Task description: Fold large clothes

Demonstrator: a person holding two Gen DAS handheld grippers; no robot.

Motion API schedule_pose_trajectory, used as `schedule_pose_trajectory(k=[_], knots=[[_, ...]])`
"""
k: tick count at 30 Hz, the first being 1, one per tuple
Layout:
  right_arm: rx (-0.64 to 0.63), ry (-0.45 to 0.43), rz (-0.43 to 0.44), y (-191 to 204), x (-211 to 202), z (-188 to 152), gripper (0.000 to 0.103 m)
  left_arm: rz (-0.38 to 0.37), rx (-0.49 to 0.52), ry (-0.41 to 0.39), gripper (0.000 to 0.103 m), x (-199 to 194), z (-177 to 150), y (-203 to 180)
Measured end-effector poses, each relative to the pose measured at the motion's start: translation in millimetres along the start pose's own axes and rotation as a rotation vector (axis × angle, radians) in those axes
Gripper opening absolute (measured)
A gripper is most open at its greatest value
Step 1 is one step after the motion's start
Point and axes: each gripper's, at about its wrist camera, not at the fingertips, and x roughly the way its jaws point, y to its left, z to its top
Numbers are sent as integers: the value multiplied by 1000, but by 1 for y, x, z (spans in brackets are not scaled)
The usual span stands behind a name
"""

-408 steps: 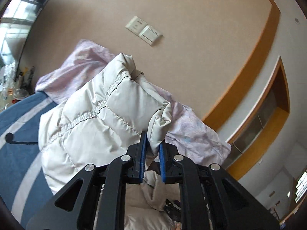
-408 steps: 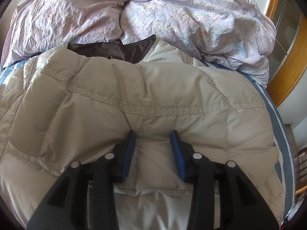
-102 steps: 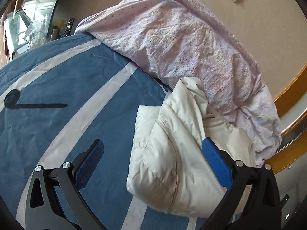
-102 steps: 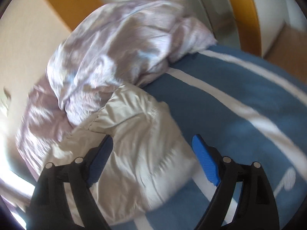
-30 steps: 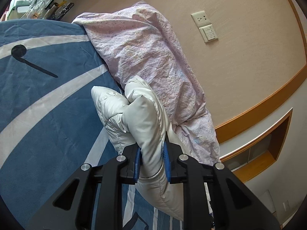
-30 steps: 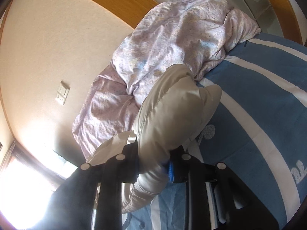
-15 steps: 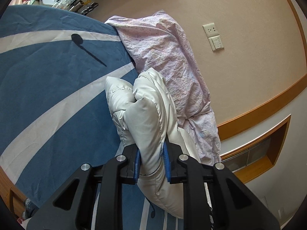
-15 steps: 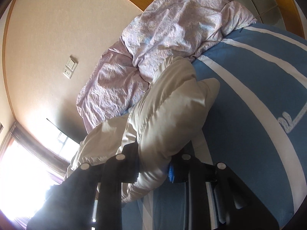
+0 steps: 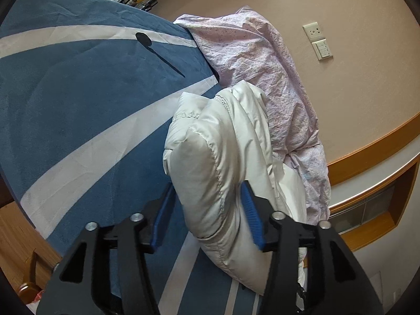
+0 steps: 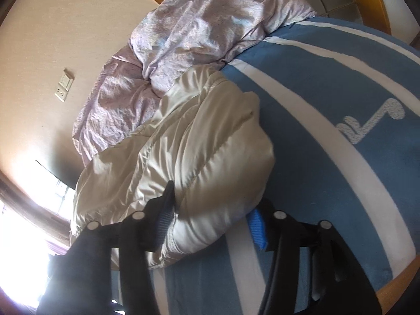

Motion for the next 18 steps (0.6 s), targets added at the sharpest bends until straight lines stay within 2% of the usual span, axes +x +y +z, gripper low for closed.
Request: schedule_pose_trajectory(k=[2,4,5,7,8,10,14,18], knots=[[-3,-33,-55,-1,-9,1,65,24,7,-3,70,-1,1,2],[-28,-97,-137,2,-20,4,67,42,11,-14,77,-4,1,5],[-56,-150,-218,6,-28,6,69,51,12,-26,81,-6,2,6],[-108,-242,-318,17,-40,9,69,65,25,-44,82,-9,2,6],[-146,-274,-339,26,-44,10,69,74,34,-51,83,-9,2,6],[-236,-288,-320,47,-45,10,69,90,59,-66,83,-11,1,3],[-422,-210,-205,95,-25,-4,69,113,115,-116,87,-17,-3,-6],[-552,-171,-191,128,0,-22,69,106,138,-98,87,-16,-6,-10]])
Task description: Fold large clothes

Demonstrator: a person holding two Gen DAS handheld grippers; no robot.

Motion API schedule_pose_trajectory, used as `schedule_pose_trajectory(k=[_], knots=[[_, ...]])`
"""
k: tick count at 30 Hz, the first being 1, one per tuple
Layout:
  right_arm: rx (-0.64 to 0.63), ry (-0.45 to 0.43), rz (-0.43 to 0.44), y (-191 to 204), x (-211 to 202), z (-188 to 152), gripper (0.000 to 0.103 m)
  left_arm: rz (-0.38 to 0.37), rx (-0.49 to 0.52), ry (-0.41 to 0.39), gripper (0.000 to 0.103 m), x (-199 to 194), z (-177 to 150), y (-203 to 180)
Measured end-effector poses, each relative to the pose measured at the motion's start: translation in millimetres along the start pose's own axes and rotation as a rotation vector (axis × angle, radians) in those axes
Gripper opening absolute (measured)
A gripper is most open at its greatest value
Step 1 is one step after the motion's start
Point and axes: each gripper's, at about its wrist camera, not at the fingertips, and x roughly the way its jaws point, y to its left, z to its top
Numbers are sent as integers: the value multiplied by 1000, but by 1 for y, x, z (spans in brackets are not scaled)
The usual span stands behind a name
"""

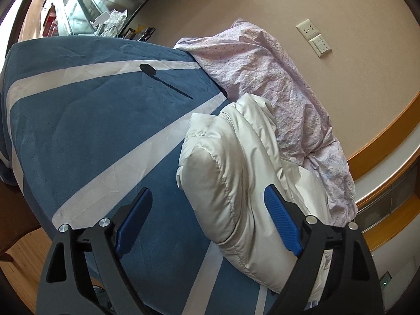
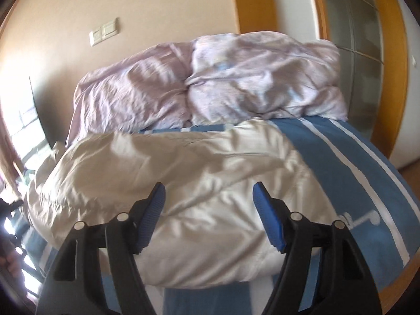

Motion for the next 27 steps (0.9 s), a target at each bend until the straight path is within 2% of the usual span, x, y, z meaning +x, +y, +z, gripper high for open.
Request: schedule_pose_trajectory(k=[5,9,12,21,27], knots=[[-45,73,38,23,17,-7,67,-28,-6,36,87,7,-2,-3],[-84,77,33,39,23,-11,67,-42,-28,62,87,14,-4,-2],[-79,112,38,41,33,-13,67,-39,-44,79,87,20,-6,-1],[-100,230,21,44,70,-20,68,-46,-35,71,86,25,-4,-6],[-135,259,-5,50,83,-27,69,-59,-4,71,80,29,-4,-17]])
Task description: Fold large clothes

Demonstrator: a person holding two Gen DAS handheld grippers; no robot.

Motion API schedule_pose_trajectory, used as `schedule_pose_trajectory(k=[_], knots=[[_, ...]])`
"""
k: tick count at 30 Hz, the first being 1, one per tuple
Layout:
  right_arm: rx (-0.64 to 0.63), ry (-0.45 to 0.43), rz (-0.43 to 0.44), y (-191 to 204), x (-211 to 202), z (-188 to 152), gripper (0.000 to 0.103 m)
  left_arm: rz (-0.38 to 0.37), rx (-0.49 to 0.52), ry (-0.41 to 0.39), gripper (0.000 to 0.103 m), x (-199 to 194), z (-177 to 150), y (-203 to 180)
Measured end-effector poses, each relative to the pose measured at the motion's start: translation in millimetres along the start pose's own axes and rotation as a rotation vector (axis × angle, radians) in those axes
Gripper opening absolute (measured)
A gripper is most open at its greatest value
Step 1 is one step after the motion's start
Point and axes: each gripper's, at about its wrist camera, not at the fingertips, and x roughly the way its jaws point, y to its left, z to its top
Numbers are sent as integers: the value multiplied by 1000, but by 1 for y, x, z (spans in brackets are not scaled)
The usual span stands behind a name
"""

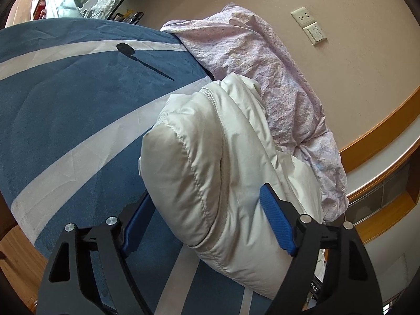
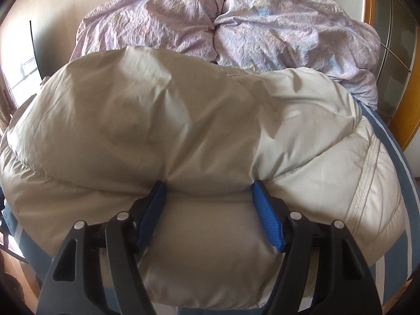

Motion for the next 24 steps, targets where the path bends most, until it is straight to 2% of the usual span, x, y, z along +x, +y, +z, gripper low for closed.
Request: schedule_pose_trajectory(k=[10,17,24], knots=[[-15,8,-14,4,8,-1,69,0,-8,-8,79,5,2,-4],[-2,3,-2,1,8,-2,69,-8,-33,-27,64,6,4,-6],[2,-15,-12,3,6,-4,69,0,-33,-27,64,9,3,-7]])
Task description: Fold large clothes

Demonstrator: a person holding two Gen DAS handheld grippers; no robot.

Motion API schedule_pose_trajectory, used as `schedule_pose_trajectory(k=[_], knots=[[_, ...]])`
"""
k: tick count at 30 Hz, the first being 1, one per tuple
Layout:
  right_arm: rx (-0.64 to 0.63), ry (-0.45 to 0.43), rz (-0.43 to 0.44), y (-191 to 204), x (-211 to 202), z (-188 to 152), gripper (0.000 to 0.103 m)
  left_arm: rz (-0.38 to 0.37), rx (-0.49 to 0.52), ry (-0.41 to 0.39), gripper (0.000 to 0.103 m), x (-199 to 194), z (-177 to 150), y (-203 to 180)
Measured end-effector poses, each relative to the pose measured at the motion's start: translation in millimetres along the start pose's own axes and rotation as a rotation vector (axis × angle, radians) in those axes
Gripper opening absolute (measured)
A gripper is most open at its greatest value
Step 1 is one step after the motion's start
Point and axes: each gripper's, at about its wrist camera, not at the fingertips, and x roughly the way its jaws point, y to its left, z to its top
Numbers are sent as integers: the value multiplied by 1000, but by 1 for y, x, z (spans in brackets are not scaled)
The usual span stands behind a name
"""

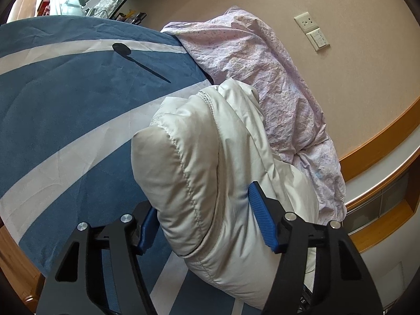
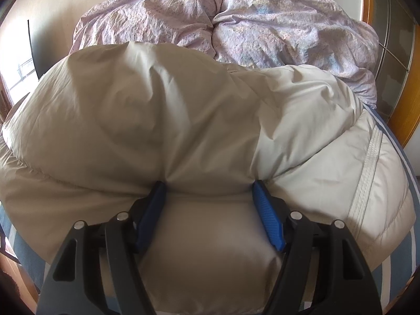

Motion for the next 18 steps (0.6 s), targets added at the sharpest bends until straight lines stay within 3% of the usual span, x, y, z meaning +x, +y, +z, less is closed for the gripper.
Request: schedule_pose_trajectory(k=[8,13,18], knots=[[-10,-8,-6,1,1,-2,69,-74,59,-21,34,-6,5,-18],[-12,-12,-2,0,1,-3,69,-192,0,-17,29,-6,9,-12],[-12,-14,11,-1,0,-3,69,-244,-140,6,31,7,10,12]])
